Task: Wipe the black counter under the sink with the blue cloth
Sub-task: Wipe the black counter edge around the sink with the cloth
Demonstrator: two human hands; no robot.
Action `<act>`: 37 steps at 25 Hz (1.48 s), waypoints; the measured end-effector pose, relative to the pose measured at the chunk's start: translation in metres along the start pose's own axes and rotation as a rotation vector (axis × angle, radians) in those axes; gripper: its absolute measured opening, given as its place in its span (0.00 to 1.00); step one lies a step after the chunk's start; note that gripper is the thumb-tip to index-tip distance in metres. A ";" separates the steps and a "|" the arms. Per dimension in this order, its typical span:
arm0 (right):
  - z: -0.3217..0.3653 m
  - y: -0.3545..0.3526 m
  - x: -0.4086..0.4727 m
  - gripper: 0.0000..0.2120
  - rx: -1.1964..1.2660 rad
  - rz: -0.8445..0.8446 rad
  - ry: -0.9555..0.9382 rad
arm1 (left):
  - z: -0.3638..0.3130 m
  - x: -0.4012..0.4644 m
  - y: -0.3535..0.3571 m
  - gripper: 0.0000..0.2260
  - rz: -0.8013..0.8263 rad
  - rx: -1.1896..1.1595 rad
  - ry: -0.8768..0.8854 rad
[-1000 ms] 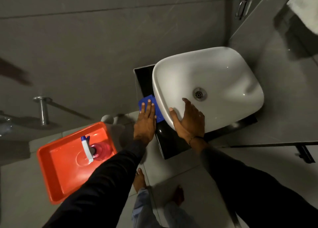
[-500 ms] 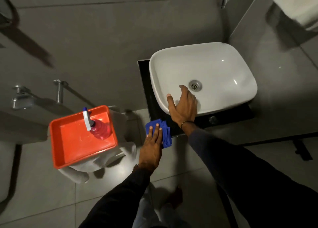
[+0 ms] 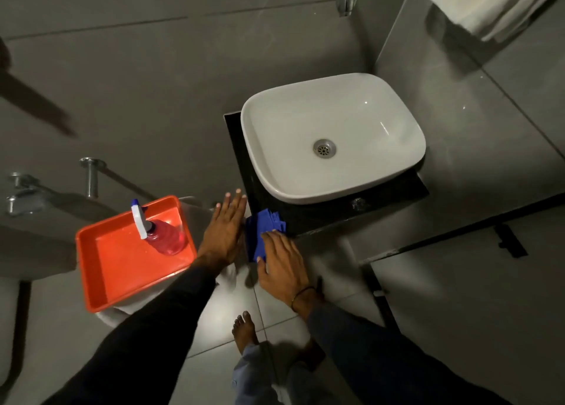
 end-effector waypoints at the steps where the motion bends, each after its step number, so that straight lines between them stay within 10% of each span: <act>1: 0.006 0.010 0.008 0.30 -0.021 0.072 -0.016 | 0.004 0.007 -0.015 0.28 -0.033 0.034 0.034; 9: -0.015 0.028 0.010 0.32 0.018 0.144 -0.065 | -0.038 0.064 -0.080 0.30 0.010 0.264 0.262; 22: -0.182 -0.034 -0.012 0.30 0.003 0.131 -0.064 | -0.068 0.063 -0.060 0.31 -0.070 0.352 0.097; 37: -0.375 -0.132 -0.015 0.28 -0.081 0.034 0.320 | -0.072 0.060 -0.057 0.31 -0.155 0.404 0.073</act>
Point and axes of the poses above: each hand's wrist, its own x-axis towards the middle knuckle, its own y-axis out of the palm, z = x × y, the point moved 2 cm from there along x, towards the middle knuckle, and after that the axes turned 10 degrees about z, right-handed, at the moved point
